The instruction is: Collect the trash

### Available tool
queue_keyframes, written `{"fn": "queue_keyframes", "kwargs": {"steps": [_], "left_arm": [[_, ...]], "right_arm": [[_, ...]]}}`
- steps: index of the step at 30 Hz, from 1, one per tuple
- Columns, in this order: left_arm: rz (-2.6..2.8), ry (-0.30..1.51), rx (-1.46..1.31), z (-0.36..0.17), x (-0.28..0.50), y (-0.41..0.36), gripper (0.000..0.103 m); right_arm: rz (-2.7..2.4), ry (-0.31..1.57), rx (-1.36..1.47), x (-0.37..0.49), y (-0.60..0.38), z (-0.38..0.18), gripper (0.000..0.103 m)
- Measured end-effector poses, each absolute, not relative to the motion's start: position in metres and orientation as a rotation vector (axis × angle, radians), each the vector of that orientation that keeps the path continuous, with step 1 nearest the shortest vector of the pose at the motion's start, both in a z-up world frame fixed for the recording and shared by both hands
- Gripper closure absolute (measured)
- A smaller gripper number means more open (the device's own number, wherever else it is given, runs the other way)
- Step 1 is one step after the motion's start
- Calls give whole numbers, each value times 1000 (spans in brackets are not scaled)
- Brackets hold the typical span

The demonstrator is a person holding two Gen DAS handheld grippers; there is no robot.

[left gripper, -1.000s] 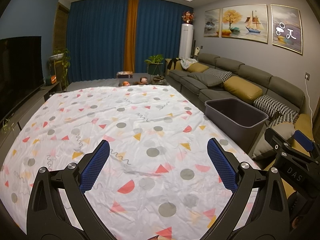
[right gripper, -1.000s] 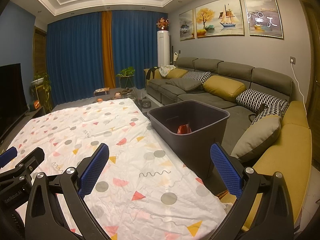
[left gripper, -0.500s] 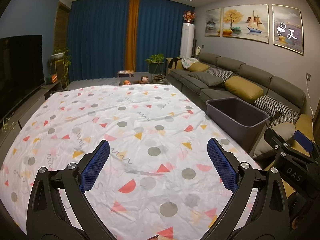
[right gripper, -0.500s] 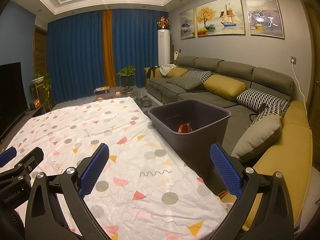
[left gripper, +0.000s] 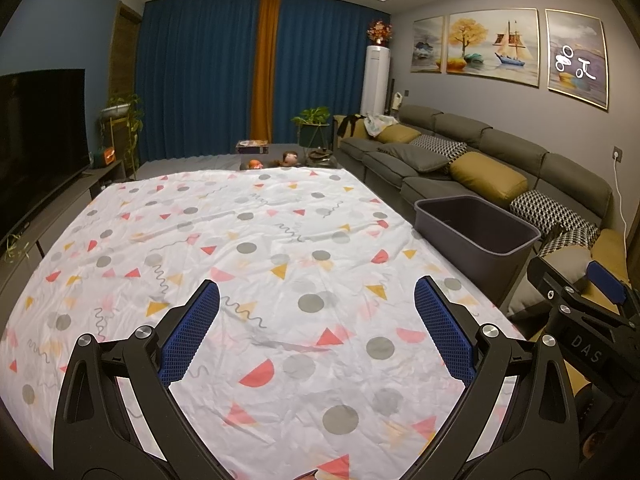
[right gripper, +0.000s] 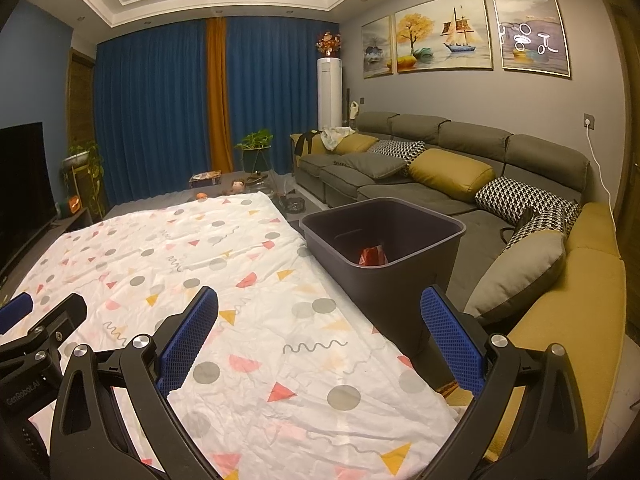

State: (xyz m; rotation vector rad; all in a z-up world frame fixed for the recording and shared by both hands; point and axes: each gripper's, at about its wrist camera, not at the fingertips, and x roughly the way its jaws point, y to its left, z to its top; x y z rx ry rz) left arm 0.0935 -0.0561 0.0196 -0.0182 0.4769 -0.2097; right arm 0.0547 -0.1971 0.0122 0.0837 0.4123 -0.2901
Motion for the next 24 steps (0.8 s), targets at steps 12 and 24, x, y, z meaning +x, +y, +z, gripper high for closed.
{"fn": "queue_keyframes", "kwargs": {"steps": [12,24], "left_arm": [[-208,454,-16,24,95,-54,7],[-162,460,13,25,97,-55,7]], "right_arm": [[-287,416,80,58,-195,13,6],[-281,420,79,61,-194,14,6]]}}
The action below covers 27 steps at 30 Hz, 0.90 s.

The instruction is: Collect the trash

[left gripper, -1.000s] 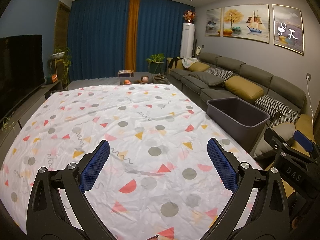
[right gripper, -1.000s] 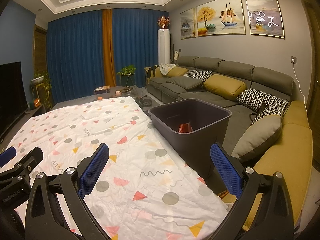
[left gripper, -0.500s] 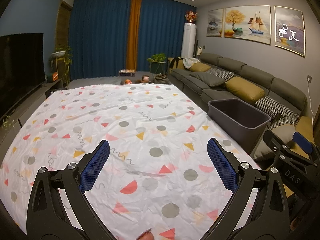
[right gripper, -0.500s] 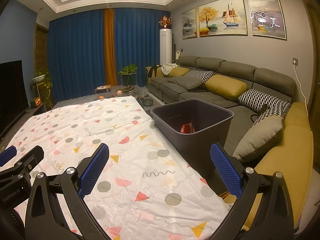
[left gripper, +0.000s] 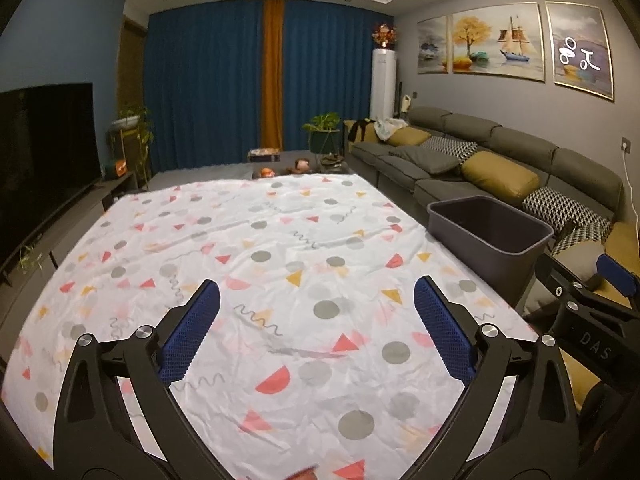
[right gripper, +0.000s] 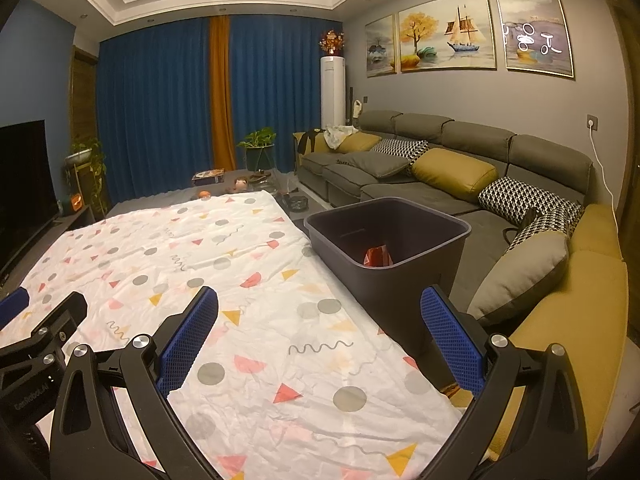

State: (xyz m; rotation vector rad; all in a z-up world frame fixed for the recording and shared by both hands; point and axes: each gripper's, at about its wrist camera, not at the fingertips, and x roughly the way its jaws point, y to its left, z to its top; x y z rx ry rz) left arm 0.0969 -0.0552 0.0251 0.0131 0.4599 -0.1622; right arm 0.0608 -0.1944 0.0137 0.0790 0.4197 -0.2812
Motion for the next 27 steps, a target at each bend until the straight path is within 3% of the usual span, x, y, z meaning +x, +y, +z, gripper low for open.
{"fn": "queue_keyframes", "kwargs": {"steps": [27], "left_arm": [[-146,449,17,28,93,-56,6]], "right_arm": [[-273,429,74,62,-194,11,6]]}}
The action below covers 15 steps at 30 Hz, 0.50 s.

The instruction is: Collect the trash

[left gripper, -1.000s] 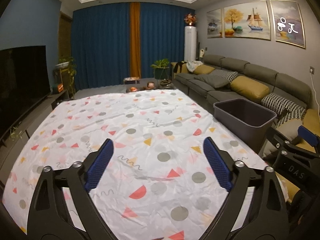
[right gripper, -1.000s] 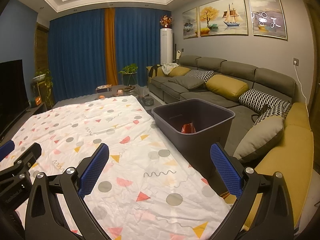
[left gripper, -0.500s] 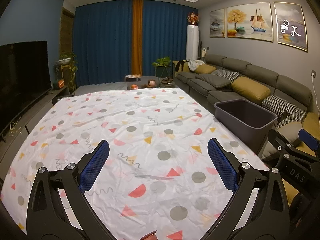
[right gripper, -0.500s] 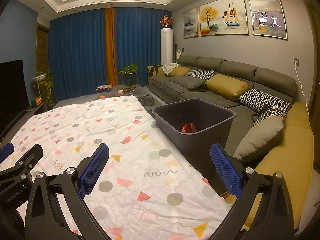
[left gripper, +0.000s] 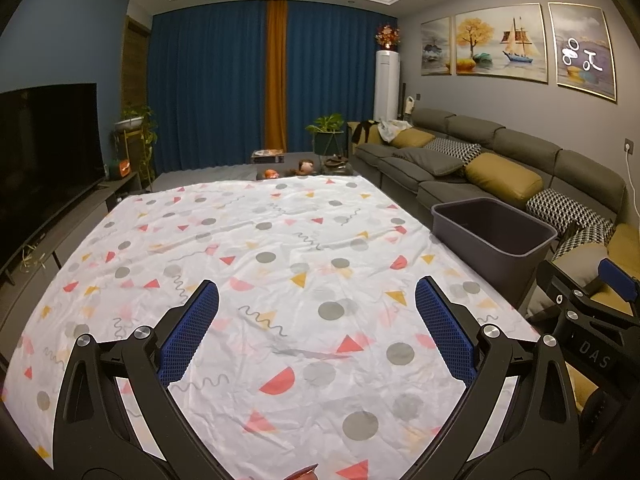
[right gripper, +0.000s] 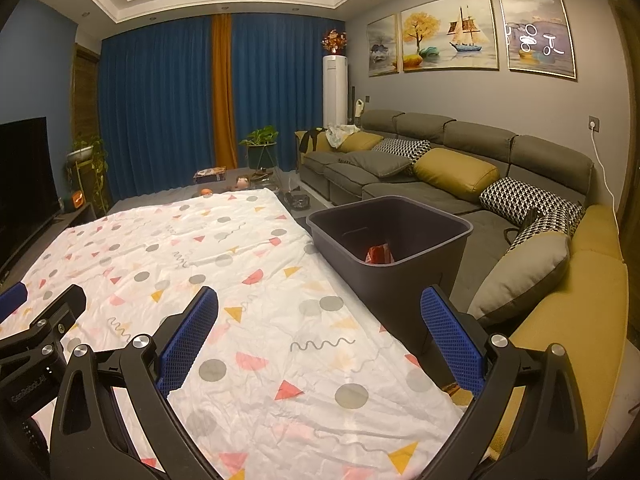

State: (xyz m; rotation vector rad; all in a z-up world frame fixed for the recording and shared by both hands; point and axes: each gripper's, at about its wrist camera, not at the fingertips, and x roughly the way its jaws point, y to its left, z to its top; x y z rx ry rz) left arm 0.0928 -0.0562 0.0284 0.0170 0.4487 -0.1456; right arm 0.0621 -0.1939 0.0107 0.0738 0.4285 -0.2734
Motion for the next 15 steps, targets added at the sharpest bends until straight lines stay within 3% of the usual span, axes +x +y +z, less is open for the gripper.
{"fn": "queue_keyframes", "kwargs": {"steps": [15], "left_arm": [[-156,457,18,28,95,-56,6]], "right_arm": [[-271,432,74,63,-194,10,6]]}}
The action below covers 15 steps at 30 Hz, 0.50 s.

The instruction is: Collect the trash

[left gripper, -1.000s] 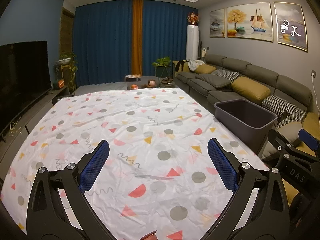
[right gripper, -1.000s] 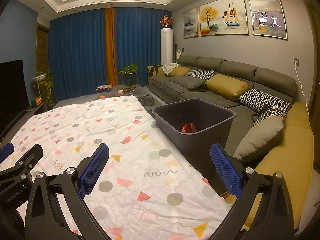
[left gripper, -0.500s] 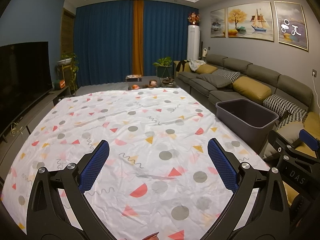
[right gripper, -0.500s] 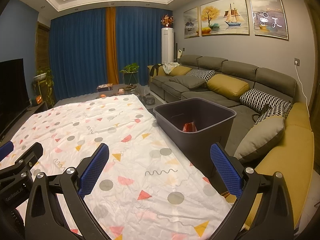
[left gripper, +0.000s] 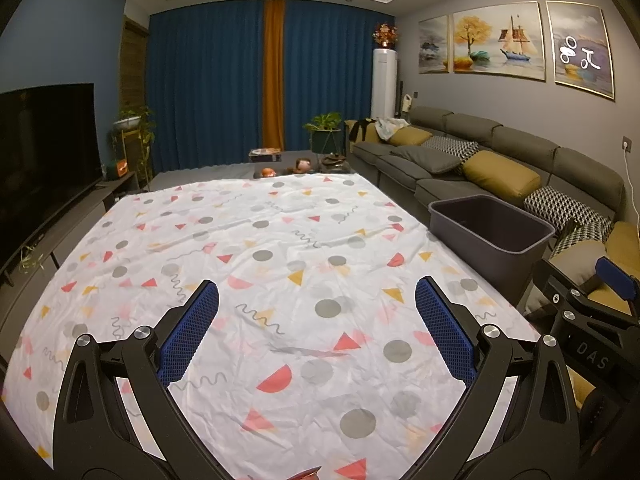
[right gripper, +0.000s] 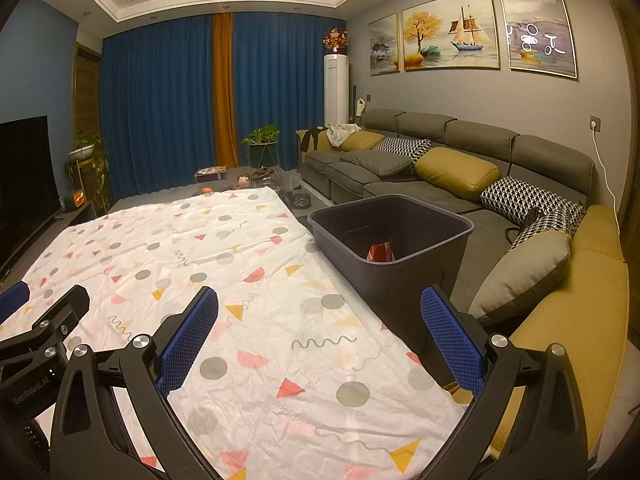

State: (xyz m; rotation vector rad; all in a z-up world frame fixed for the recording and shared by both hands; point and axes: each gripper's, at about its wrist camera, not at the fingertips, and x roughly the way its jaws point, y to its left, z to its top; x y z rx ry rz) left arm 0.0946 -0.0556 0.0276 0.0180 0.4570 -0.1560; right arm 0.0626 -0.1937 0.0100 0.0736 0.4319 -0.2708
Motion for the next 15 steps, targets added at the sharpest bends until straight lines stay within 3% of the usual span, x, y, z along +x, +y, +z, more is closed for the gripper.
{"fn": "queue_keyframes", "kwargs": {"steps": [10,12,15], "left_arm": [[-175,443,14,27,93,-55,6],[-179,426,14,28,90,-55,17],[-178,427,17,27,90,-55,17]], "right_arm": [[-273,431,71,62,-194,10,5],[-272,431,71,62,-193,10,6],[-272,431,72,61,-194,10,6]]}}
